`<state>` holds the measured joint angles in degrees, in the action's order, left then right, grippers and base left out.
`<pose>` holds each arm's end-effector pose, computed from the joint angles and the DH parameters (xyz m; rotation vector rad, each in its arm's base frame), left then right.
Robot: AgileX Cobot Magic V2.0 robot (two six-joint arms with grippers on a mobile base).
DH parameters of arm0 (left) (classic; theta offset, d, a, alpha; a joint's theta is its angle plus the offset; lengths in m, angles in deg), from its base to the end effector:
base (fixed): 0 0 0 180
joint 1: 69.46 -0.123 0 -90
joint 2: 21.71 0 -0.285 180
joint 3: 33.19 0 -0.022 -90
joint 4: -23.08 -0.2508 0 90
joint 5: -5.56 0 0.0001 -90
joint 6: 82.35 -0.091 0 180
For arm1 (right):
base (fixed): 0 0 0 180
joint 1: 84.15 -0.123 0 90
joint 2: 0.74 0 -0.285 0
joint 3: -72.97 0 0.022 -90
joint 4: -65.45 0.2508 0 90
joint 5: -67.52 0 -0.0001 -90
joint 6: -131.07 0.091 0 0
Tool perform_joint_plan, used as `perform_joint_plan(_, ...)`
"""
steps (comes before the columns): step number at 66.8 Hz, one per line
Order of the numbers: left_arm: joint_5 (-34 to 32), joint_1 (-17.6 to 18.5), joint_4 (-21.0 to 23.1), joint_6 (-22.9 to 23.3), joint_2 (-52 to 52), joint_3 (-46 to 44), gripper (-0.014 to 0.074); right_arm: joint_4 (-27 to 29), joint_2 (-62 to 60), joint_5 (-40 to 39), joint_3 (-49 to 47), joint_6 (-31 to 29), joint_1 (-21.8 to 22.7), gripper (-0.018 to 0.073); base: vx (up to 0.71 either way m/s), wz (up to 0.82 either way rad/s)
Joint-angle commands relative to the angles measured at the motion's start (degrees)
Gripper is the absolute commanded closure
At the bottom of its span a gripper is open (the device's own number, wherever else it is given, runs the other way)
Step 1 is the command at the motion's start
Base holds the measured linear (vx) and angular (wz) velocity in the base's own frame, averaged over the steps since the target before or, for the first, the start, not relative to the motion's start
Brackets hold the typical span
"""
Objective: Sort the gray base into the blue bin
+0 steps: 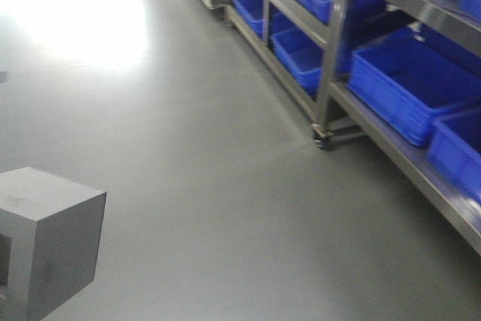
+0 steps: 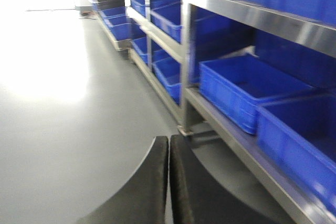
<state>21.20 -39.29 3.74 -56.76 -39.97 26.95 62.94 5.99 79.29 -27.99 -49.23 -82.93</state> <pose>0.0569 -0.0237 0.2791 0.2628 1.6220 -0.4241 0.0556 -0.0020 0.1848 -0.0162 1.7025 -0.0594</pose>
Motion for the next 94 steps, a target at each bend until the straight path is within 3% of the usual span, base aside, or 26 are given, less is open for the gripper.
perform_joint_plan(1, -5.99, 0.47, 0.05, 0.28, -0.48, -1.80, 0.0603, -0.49, -0.41, -4.53, 0.29, -0.39, 0.37, 0.0564, 0.22, 0.67)
perform_joint_plan(34, -5.99, 0.47, 0.05, 0.28, -0.48, -1.80, 0.0603, -0.49, -0.41, -4.53, 0.29, -0.39, 0.37, 0.0564, 0.26, 0.52)
perform_joint_plan(94, -5.99, 0.47, 0.05, 0.28, -0.48, -1.80, 0.0603, -0.49, -0.41, -4.64, 0.29, -0.39, 0.37, 0.0564, 0.40, 0.01)
